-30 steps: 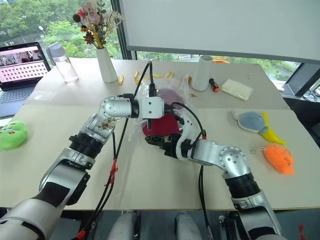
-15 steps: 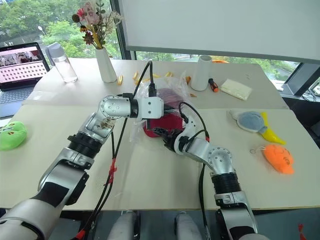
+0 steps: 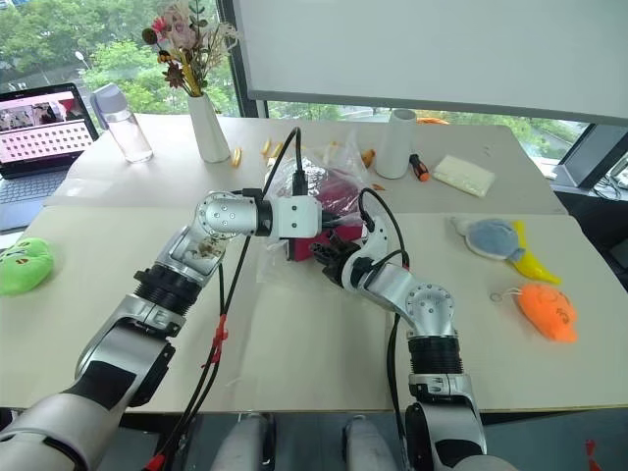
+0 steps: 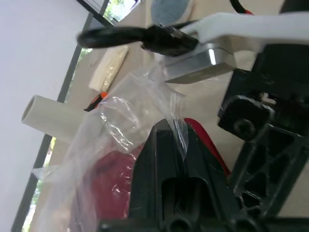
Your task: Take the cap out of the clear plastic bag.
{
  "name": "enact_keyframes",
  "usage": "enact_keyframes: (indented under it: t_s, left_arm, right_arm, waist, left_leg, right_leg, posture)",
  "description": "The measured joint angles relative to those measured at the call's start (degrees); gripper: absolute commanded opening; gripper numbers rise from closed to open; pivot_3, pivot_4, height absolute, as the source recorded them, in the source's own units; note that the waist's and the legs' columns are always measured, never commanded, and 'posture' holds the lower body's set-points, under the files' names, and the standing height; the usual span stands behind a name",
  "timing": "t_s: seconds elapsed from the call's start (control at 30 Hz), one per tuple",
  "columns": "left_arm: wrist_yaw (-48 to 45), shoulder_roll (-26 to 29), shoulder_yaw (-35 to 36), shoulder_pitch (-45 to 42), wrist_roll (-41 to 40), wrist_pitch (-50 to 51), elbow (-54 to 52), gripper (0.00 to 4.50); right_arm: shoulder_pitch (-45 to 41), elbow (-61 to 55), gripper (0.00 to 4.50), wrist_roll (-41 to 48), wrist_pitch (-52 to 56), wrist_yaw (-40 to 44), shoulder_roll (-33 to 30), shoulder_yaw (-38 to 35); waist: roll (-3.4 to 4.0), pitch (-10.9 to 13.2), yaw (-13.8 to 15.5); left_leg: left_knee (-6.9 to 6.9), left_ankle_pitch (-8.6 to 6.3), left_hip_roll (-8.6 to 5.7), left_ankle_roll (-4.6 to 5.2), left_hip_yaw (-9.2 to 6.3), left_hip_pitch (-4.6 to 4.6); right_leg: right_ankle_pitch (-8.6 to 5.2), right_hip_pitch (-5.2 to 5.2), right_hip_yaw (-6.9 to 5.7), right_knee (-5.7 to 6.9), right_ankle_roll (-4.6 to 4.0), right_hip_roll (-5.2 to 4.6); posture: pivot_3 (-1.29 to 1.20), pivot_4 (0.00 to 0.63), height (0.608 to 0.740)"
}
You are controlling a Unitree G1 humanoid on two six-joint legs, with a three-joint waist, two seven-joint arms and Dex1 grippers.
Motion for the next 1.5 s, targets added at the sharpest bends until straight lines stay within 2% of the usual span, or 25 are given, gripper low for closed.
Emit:
enact_keyframes:
  t_s: [0.13,0.37,0.47,0.6,0.67,0.73,0.83,0.93,1.0,1.07,1.13,1.33,1.4,1.5]
  left_arm:
    - [-0.05,-0.3,-0.18,0.12,0.04,-0.06,0.07,0.0]
    - [-0.02,-0.68,-0.58,0.59,0.09,-0.43,0.44,0.0]
    - [0.11,-1.06,-0.87,1.01,0.18,-1.38,1.5,0.0]
    - [0.16,-1.38,-1.06,1.15,0.25,-1.86,2.27,0.0]
    - [0.18,-1.54,-1.1,1.06,0.27,-2.26,2.53,0.0]
    - [0.23,-1.5,-1.09,1.04,0.28,-2.31,2.93,0.0]
    - [0.17,-1.48,-1.08,1.35,0.22,-2.35,3.13,0.0]
    - [-0.52,-1.68,-1.15,1.54,0.04,-2.45,3.02,0.0]
    - [-1.16,-1.66,-1.28,1.84,-0.02,-2.49,2.88,0.0]
    - [-2.05,-1.42,-1.75,2.3,0.12,-2.25,2.85,0.0]
    - [-2.89,0.09,-2.4,4.12,0.64,-2.15,2.83,0.0]
    - [-3.99,4.55,-3.36,9.44,2.49,-1.71,2.71,0.0]
    - [-4.08,5.96,-3.04,10.46,2.48,-1.09,1.65,0.0]
    - [-4.31,6.17,-2.93,12.36,2.41,0.36,-0.8,0.0]
  right_arm:
    - [3.0,-5.64,0.05,4.62,7.84,-1.9,-5.02,0.29]
    - [8.74,-17.69,0.05,19.39,17.37,-3.02,-22.82,2.94]
    - [11.74,-24.81,0.05,26.46,18.82,0.53,-33.53,5.07]
    - [18.02,-32.69,0.05,29.87,18.21,5.94,-41.08,7.57]
    - [23.27,-35.69,0.05,30.36,17.13,10.98,-44.86,6.43]
    - [28.93,-37.71,0.05,30.2,17.19,16.26,-49.13,3.56]
    - [35.5,-42.16,0.05,29.09,20.34,25.75,-56.17,-5.33]
    - [38.69,-43.54,0.05,28.79,21.43,32.28,-59.48,-14.52]
    - [41.22,-45.64,0.05,25.27,23.2,36.32,-62.7,-20.41]
    - [44.9,-47.33,0.05,20.54,24.29,39.11,-62.9,-23.05]
    - [47.36,-46.8,0.05,19.03,24.28,42.28,-60.5,-27.03]
    - [48.0,-42.48,0.05,16.76,24.02,51.66,-60.08,-48.21]
    - [46.15,-39.76,0.05,17.38,23.24,52.49,-61.73,-51.27]
    - [41.88,-37.3,0.05,21.41,18.77,52.03,-63.37,-51.96]
  waist:
    - [0.0,0.0,0.07]
    - [0.01,-0.01,-0.03]
    - [0.0,0.0,-0.02]
    - [0.0,0.0,-0.19]
    - [0.0,0.0,-0.09]
    - [0.0,0.0,0.02]
    - [0.01,-0.01,0.19]
    - [0.01,-0.01,0.01]
    - [0.01,-0.02,0.11]
    - [0.0,-0.02,0.24]
    - [0.01,-0.03,0.1]
    - [0.0,-0.02,0.25]
    - [0.01,-0.03,0.25]
    - [0.01,-0.03,0.15]
  left_leg:
    - [0.0,0.0,0.0,0.0,0.0,0.0]
    - [0.0,-0.01,0.0,0.01,0.0,0.06]
    - [-0.01,-0.05,0.0,0.08,-0.02,0.07]
    - [0.02,-0.06,0.0,0.1,-0.03,0.14]
    - [0.05,-0.06,-0.01,0.1,-0.04,0.21]
    - [0.06,-0.07,-0.03,0.1,-0.04,0.24]
    - [0.1,-0.07,-0.04,0.1,-0.07,0.26]
    - [0.11,-0.07,-0.05,0.09,-0.07,0.3]
    - [0.06,-0.07,-0.03,0.09,-0.07,0.39]
    - [0.06,-0.08,-0.04,0.09,-0.07,0.37]
    - [0.08,-0.09,-0.07,0.1,-0.05,0.36]
    - [0.08,-0.1,-0.07,0.1,-0.05,0.43]
    - [0.07,-0.1,-0.07,0.1,-0.04,0.43]
    - [0.02,-0.1,-0.06,0.1,-0.02,0.44]
  right_leg:
    - [0.0,0.0,0.0,0.01,0.0,-0.01]
    - [-0.01,0.08,0.02,-0.02,-0.02,-0.02]
    - [-0.03,0.12,0.01,-0.07,-0.04,-0.02]
    - [-0.03,0.23,0.02,-0.08,-0.03,-0.02]
    - [-0.08,0.36,0.01,-0.11,0.06,-0.04]
    - [-0.13,0.4,0.01,-0.11,0.13,-0.08]
    - [-0.22,0.45,-0.03,-0.12,0.28,-0.08]
    - [-0.26,0.45,0.0,-0.11,0.36,-0.08]
    - [-0.28,0.5,-0.02,-0.12,0.34,-0.07]
    - [-0.3,0.48,-0.03,-0.13,0.34,-0.08]
    - [-0.29,0.47,0.03,-0.16,0.38,-0.09]
    - [-0.36,0.54,0.0,-0.19,0.27,-0.09]
    - [-0.42,0.58,0.0,-0.27,0.15,-0.11]
    - [-0.41,0.56,0.01,-0.27,0.17,-0.1]
  posture:
    - [0.0,0.15,0.73]
    - [0.0,0.15,0.73]
    - [0.0,0.15,0.73]
    - [0.0,0.15,0.73]
    - [0.0,0.15,0.73]
    - [0.0,0.15,0.73]
    - [0.0,0.15,0.73]
    - [0.0,0.15,0.73]
    - [0.0,0.15,0.73]
    - [0.0,0.15,0.73]
    - [0.0,0.15,0.73]
    - [0.0,0.15,0.73]
    - [0.0,0.15,0.73]
    - [0.0,0.15,0.73]
